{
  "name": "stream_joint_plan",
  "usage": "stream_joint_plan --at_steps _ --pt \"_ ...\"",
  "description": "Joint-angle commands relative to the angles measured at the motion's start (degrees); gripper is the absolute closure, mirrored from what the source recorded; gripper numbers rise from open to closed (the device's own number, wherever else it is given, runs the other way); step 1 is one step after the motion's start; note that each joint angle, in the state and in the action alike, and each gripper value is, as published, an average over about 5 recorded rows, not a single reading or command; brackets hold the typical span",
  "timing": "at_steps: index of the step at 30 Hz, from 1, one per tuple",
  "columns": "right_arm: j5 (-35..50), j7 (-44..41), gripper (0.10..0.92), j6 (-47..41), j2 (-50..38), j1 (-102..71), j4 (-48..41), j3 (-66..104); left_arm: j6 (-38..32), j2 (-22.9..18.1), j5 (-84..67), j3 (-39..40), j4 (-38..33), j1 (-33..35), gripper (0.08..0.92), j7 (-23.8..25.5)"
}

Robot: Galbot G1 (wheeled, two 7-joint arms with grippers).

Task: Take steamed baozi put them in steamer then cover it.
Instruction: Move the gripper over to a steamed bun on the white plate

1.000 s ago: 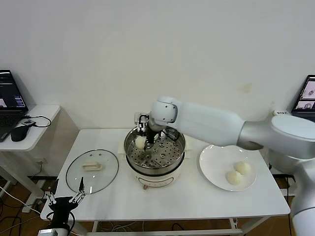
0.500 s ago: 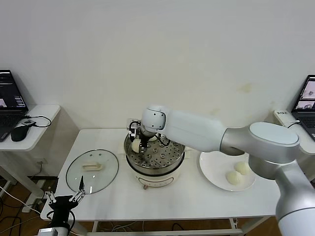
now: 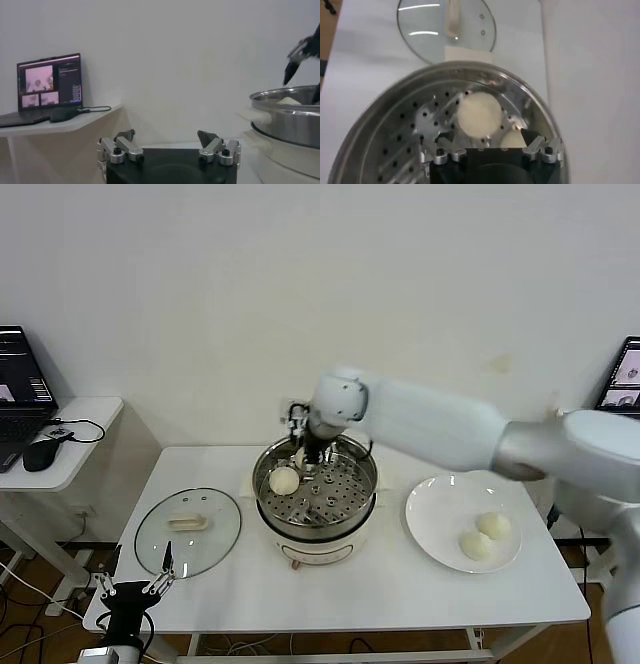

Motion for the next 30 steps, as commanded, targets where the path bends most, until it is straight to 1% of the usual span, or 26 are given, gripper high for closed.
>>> stream_joint_plan --at_steps 1,4,7,12,15,19,30 --pt "-5.06 -10.39 0.203 7.16 -16.97 5.78 10.81 -0.99 0.06 0.19 0.06 0.12 -0.06 0.13 0.177 0.04" --pt "-9.34 -13.00 0.203 10.77 -24.23 5.09 14.20 -1.31 0.05 0.41 0.11 0.23 -0.10 0.35 0.177 0.05" --pt "-13.79 -13.81 0.202 13.54 -31.14 3.20 16.12 -1.37 0.22 0.44 0.24 0.53 -0.22 0.41 0.177 0.05" --pt "-22.23 -13.77 0.203 16.60 -38.23 -2.60 16.68 -0.25 0.58 0.26 0.86 1.53 -0.41 0.23 0.177 0.08" --pt "-27.58 -13.72 0.202 18.24 -40.28 -7.35 16.13 2.54 0.56 0.25 1.09 1.79 0.00 0.20 0.177 0.07" --pt "-31.87 -12.92 0.203 19.41 -41.29 -14.22 14.41 7.57 0.41 0.25 1.17 1.70 0.52 0.28 0.177 0.04" --pt "-38.47 -13.17 0.203 22.41 -39.31 -34.03 8.81 21.09 0.59 -0.03 1.26 0.88 1.10 0.47 0.177 0.04"
